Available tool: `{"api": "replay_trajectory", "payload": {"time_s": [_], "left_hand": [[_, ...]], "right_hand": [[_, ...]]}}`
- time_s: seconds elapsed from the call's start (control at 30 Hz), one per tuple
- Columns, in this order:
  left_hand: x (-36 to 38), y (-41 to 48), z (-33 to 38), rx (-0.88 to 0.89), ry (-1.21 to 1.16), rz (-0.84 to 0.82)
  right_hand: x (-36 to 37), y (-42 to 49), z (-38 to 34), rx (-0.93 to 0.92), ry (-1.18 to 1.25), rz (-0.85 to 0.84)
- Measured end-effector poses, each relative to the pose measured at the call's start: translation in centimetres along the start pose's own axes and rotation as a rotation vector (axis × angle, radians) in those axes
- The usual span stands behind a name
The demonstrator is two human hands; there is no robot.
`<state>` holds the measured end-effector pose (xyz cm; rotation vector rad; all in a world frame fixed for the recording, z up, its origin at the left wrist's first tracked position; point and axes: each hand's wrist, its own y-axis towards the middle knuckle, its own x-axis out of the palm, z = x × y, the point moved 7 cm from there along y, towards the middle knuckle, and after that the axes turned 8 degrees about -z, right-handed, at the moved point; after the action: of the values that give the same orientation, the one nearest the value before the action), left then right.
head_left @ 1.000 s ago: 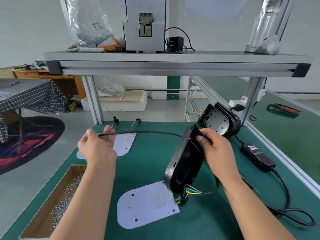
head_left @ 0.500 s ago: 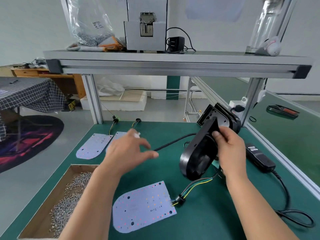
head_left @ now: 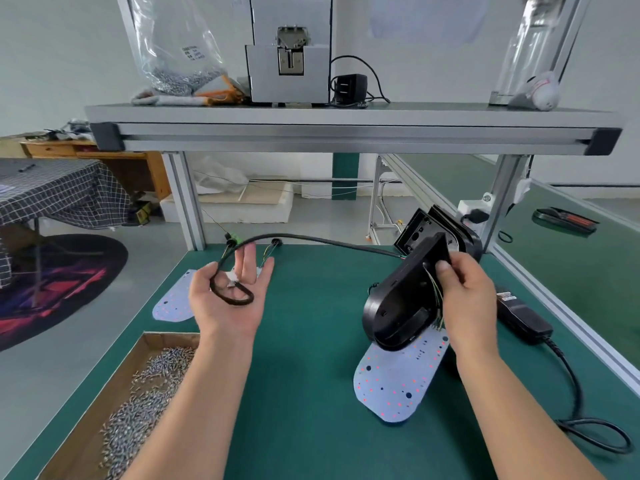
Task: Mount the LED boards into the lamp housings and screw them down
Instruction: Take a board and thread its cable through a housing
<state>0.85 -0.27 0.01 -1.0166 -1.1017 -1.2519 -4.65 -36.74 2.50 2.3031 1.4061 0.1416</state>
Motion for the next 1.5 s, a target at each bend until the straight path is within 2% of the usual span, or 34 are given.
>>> {"api": "replay_trajectory", "payload": {"time_s": [0.17,0.2,0.23,0.27,0.33,0.37,0.43,0.5,0.53,0.57,0.67,0.7,0.73,0.77,0.8,0.83,0.87,0.97,1.03,1.13,1.2,1.3,1.37,1.43,1.5], "left_hand": [[1.3,0.0,1.0,0.091,-0.077,-0.058],[1.3,0.2,1.4,0.1,-0.029,-0.05],[1.2,0.3,1.9,0.135,0.12,-0.024],[1.3,0.3,2.8,0.208,0.386,0.001],[2.6,0.0,3.7,0.356,1.165,-0.001],[3.3,-0.1,3.1,0.363,1.584,-0.034],[3.3,-0.3,0.0,0.189,2.262,-0.162],[2.1,-0.8,-3.1,0.004,2.64,-0.276],[2.1,-1.2,-4.4,0.031,2.761,-0.327],[3.0,-1.9,-5.5,0.159,2.809,-0.383],[4.8,-3.4,-8.1,0.456,2.707,-0.682],[4.7,-3.8,-9.4,0.451,2.656,-0.799],[4.0,-3.9,-10.6,0.339,2.579,-0.886],[3.1,-3.9,-11.5,0.101,2.391,-0.858],[2.6,-4.2,-12.0,-0.125,2.092,-0.76],[1.9,-4.5,-12.4,-0.268,1.867,-0.65],[1.7,-4.3,-12.4,-0.222,1.846,-0.605],[2.2,-3.7,-11.7,0.051,1.981,-0.624],[2.5,-3.3,-10.8,0.115,1.967,-0.578],[2.1,-2.8,-9.9,0.064,1.88,-0.455],[1.8,-2.9,-10.0,-0.009,1.736,-0.427],[1.6,-2.8,-10.2,-0.154,1.326,-0.423],[1.5,-2.8,-10.4,-0.223,1.051,-0.384],[1.7,-2.6,-9.9,-0.155,1.04,-0.375],[1.8,-2.5,-9.2,-0.11,1.083,-0.355]], "right_hand": [[0.6,0.0,-0.1,-0.002,-0.11,-0.099],[0.7,0.1,-0.2,-0.004,-0.128,-0.115],[0.8,0.1,-0.3,-0.008,-0.146,-0.133],[1.0,0.2,-0.5,-0.013,-0.17,-0.156],[1.7,0.0,-0.9,-0.026,-0.221,-0.212],[2.2,-0.3,-1.2,-0.039,-0.244,-0.247],[3.3,-0.9,-1.7,-0.065,-0.277,-0.317],[4.2,-1.3,-2.2,-0.082,-0.279,-0.374],[4.4,-1.4,-2.4,-0.087,-0.272,-0.395],[4.4,-1.4,-2.6,-0.089,-0.267,-0.413],[4.7,-1.4,-2.7,-0.087,-0.252,-0.448],[4.8,-1.4,-2.7,-0.086,-0.253,-0.456],[4.9,-1.5,-2.7,-0.089,-0.257,-0.462],[5.0,-1.6,-2.8,-0.096,-0.263,-0.465],[5.1,-1.7,-2.9,-0.104,-0.271,-0.468],[5.1,-1.8,-3.0,-0.107,-0.273,-0.47],[5.1,-1.8,-3.0,-0.104,-0.27,-0.474],[4.9,-1.7,-3.0,-0.079,-0.241,-0.503],[4.9,-1.7,-2.9,-0.053,-0.209,-0.513],[5.3,-1.8,-3.0,-0.051,-0.199,-0.522],[5.4,-1.9,-2.9,-0.057,-0.208,-0.51],[5.0,-1.8,-2.4,-0.013,-0.121,-0.475],[5.0,-1.8,-1.4,0.09,-0.036,-0.473],[5.7,-2.2,-0.1,0.229,0.049,-0.53],[6.5,-2.7,0.7,0.3,0.019,-0.558]]}}
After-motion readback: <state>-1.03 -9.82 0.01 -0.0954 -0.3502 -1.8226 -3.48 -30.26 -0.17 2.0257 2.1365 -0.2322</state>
